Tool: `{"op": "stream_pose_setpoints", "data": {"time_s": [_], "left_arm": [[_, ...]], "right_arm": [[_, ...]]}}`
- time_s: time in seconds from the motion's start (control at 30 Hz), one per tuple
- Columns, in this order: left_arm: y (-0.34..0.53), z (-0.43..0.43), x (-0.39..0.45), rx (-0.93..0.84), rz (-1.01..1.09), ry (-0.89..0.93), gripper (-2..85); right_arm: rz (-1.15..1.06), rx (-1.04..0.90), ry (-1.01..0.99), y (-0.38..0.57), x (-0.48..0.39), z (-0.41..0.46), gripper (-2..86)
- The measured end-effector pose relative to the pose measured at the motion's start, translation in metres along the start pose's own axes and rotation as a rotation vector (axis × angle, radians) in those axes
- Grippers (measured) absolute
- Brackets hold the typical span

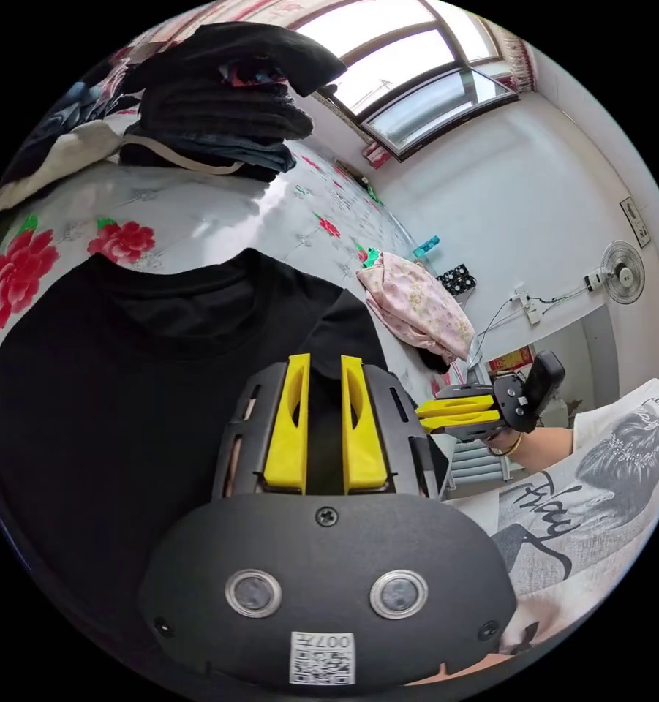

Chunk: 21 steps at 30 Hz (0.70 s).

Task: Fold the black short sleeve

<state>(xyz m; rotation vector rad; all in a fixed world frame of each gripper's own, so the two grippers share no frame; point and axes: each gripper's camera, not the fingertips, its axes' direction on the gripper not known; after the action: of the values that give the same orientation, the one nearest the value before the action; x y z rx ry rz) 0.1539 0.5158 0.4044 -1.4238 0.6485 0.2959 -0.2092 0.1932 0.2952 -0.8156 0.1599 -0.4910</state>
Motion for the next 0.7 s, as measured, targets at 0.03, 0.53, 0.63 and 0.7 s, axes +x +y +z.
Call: {"op": "stream_pose_setpoints", "data": {"time_s": [0.03,0.53,0.63,0.7], "left_arm": [[-0.009,0.01,0.004,-0.014,0.023,0.014,6.0],[0.101,-0.125,-0.013,0.219,-0.294,-0.381,6.1],[0.178,-0.195,-0.027,0.335,-0.623,-0.83,6.2],[0.217,-0.225,-0.037,0.421,-0.731,-0.826,7.8]], "right_arm": [[0.056,-0.024,0.001,0.001,0.011,0.006,0.3],[0.185,-0.041,-0.039,-0.015,0.035,-0.003,0.4],[0.134,-0.067,-0.085,-0.042,0.025,0.011,0.4],[0.108,-0.071,-0.127,-0.055,0.015,0.017,0.3]]}}
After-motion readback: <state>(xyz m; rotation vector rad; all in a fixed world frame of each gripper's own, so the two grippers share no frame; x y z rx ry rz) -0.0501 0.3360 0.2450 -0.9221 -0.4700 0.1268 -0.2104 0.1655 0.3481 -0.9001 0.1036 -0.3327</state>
